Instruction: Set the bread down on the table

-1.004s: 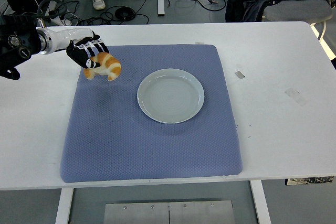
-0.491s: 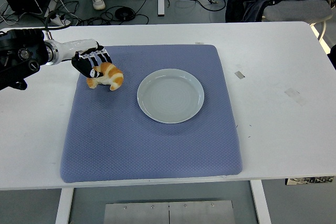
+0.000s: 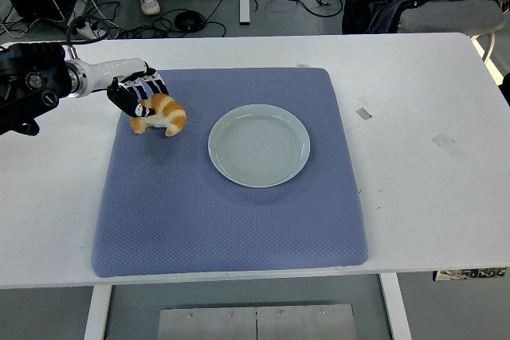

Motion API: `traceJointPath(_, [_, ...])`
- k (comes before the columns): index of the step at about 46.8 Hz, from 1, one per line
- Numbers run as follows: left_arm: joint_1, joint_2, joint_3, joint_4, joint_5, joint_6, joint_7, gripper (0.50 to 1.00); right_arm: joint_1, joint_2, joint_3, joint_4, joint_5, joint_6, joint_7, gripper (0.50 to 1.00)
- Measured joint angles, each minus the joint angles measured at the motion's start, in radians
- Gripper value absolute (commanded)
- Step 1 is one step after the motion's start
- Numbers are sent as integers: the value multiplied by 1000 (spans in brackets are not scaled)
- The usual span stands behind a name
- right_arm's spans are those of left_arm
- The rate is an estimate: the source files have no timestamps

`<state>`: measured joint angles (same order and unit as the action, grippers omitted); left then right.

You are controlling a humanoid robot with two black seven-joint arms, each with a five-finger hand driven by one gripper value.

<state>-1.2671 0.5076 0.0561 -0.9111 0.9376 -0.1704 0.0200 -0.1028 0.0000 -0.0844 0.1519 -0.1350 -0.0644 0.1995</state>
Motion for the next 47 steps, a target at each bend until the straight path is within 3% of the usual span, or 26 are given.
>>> traceJointPath(6, [-3,2,-5,0,-6,0,-2,920,0,0,0,0,0,0,0,1000])
traceJointPath(10, [-3,3,-5,0,-8,0,-16,943,0,0,0,0,0,0,0,1000])
traceJointPath(24, [-9,31,-15,0,-30,-14,-33,945,0,0,0,0,0,0,0,1000])
traceJointPath(40, [0,60,-150,50,-278,-77,-62,943,0,0,0,0,0,0,0,1000])
traceJointPath(47, [14,77,-223,106,-360,-178,-87,943,0,0,0,0,0,0,0,1000])
